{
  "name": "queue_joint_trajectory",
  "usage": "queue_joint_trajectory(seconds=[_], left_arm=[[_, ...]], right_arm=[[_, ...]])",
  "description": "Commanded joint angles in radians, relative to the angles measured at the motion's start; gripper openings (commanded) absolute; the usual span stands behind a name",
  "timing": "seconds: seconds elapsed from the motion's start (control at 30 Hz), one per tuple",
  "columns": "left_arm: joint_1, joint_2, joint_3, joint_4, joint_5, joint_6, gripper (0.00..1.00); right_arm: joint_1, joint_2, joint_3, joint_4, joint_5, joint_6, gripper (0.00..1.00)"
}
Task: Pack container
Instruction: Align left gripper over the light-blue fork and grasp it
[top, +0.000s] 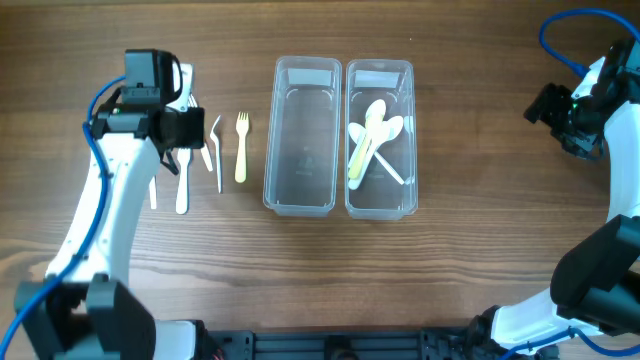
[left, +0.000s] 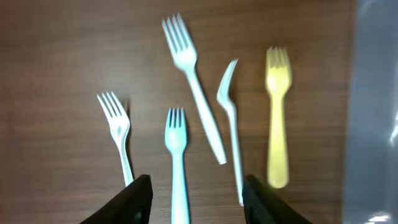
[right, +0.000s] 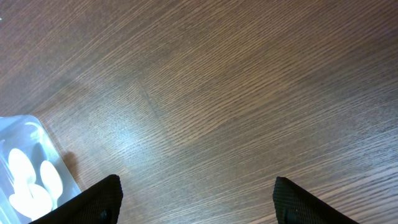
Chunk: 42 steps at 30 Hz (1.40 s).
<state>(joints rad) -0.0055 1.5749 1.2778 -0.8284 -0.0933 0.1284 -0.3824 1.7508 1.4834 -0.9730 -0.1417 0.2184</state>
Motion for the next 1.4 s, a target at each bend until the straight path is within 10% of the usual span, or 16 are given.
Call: queue_joint_trajectory(seconds=[0.0, 0.6, 0.87, 1.37], left_arm=[[0.035, 0.143, -0.029, -0.007, -0.039, -0.012, 0.48], [0.145, 0.418, -0.031, 0.061, 0.054, 0.048, 0.34], [0.145, 0.418, -0.031, 0.057, 0.060, 0.051, 0.04], [0.113, 0.270, -0.007, 0.000, 0.058, 0.048, 0.04]], right_arm=[[0.003, 0.009, -0.003, -0.005, -0.016, -0.006, 0.77], [0.003, 0.009, -0.003, -0.003, -0.016, -0.009, 0.77], [0.003, 0.009, -0.003, -0.004, -0.016, -0.008, 0.77], [0.003, 0.009, -0.003, 0.011, -0.016, -0.008, 0.76]])
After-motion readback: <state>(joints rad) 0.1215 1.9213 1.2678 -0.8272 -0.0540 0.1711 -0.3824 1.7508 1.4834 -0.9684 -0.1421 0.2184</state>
